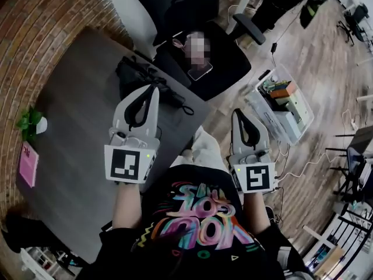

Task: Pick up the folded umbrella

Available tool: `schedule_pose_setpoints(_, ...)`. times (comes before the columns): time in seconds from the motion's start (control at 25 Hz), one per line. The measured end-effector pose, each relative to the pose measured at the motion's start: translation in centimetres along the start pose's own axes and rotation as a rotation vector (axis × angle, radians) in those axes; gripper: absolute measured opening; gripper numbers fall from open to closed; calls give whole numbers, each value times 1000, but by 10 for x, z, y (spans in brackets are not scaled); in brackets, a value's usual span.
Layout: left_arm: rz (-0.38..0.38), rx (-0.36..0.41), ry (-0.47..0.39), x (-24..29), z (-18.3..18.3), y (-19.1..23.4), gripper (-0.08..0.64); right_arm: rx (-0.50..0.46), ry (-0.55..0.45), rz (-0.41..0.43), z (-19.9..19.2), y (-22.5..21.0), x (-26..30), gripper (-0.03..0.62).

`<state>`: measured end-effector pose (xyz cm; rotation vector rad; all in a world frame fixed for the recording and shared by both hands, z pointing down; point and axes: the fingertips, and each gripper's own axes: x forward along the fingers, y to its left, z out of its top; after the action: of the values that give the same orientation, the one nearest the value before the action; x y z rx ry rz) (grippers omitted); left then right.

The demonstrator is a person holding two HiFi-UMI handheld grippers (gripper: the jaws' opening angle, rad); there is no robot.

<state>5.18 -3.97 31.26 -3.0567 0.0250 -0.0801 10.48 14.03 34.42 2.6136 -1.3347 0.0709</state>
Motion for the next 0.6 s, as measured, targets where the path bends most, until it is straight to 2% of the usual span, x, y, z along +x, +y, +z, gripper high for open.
schedule_pose_setpoints(0.28, 243, -22, 12, 9, 5, 53, 2, -40, -28, 269, 16, 3, 94, 0)
schedule_pose_setpoints(0.6, 542, -19, 18, 5, 12, 100, 2, -96, -108, 570, 49, 25, 185, 0)
